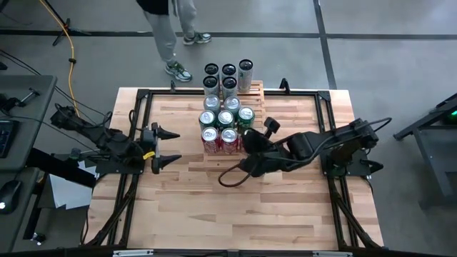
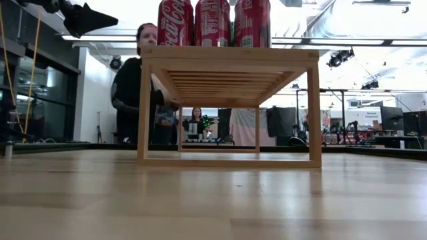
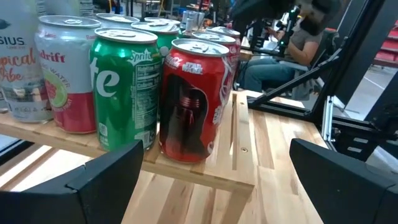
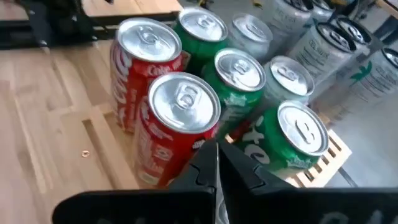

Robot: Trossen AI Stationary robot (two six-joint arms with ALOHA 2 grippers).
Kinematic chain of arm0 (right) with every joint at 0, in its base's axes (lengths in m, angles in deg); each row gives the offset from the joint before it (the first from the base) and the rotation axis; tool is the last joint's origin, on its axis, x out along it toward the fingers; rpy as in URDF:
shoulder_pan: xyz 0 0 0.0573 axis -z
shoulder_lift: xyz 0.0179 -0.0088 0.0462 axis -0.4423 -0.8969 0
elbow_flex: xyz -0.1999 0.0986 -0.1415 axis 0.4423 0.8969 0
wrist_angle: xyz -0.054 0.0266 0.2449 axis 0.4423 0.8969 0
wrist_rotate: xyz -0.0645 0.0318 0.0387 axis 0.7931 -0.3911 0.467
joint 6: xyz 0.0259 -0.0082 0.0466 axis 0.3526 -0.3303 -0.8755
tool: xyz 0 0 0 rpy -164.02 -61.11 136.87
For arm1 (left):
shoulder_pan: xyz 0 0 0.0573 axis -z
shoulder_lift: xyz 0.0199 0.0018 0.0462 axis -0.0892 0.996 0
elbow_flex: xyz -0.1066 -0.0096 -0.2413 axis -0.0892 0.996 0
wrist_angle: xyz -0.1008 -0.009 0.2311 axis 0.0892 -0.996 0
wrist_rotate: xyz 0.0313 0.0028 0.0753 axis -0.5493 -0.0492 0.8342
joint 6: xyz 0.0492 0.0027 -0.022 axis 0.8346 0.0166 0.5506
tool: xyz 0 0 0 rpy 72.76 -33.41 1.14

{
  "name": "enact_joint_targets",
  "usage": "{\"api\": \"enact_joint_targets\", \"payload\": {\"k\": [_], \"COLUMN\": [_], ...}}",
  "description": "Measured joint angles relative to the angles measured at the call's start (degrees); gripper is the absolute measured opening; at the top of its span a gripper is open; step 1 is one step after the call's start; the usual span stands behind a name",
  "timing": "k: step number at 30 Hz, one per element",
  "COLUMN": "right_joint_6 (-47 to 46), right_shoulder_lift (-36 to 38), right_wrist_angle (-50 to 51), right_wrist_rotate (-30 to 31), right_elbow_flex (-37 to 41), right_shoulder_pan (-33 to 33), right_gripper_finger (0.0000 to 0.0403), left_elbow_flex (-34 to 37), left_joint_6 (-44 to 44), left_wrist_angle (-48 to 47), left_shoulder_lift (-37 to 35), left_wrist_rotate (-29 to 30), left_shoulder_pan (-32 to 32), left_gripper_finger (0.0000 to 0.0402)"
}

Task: Place canned beverage on shelf
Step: Return to Home Position

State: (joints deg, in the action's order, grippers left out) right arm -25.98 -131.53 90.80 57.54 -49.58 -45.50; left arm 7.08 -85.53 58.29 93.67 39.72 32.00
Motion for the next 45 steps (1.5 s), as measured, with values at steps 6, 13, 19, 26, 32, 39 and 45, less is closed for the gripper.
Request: {"api": "enact_joint_targets", "payload": {"k": [6, 13, 19, 26, 32, 39, 45], "right_joint_6": [-1.17, -3.95, -3.43, -4.38, -0.4, -7.07, -20.87], "right_shoulder_lift": [-0.02, -0.02, 0.22, 0.22, 3.5, 11.16, 17.32], "right_wrist_angle": [2.26, 5.71, 5.43, 5.13, 5.37, 12.65, 20.09], "right_wrist_rotate": [0.97, -1.83, 0.4, -1.43, 13.55, 16.42, 16.79], "right_elbow_flex": [-0.01, -0.01, 0.01, 0.03, -4.89, -2.55, 7.32], "right_shoulder_pan": [0.69, 2.04, 1.46, 0.97, -5.07, -10.66, -13.76], "right_gripper_finger": [0.0, 0.0, 0.0, 0.0, 0.0, 0.0, 0.0], "left_elbow_flex": [0.0, 0.0, 0.0, 0.0, 0.01, 0.02, 0.03], "left_joint_6": [0.07, 1.15, 1.25, 1.11, 3.21, 10.68, 14.21], "left_wrist_angle": [1.48, 2.05, 2.05, 1.99, 2.2, 7.42, 7.77], "left_shoulder_lift": [-0.01, -0.02, 0.0, 0.15, 0.13, -0.26, -0.24], "left_wrist_rotate": [0.18, 0.31, 0.31, 0.31, 0.86, 2.91, -0.38], "left_shoulder_pan": [0.32, 0.32, 0.32, 0.32, 0.34, 0.32, 0.32], "left_gripper_finger": [0.0394, 0.0394, 0.0394, 0.0394, 0.0394, 0.0394, 0.0394]}}
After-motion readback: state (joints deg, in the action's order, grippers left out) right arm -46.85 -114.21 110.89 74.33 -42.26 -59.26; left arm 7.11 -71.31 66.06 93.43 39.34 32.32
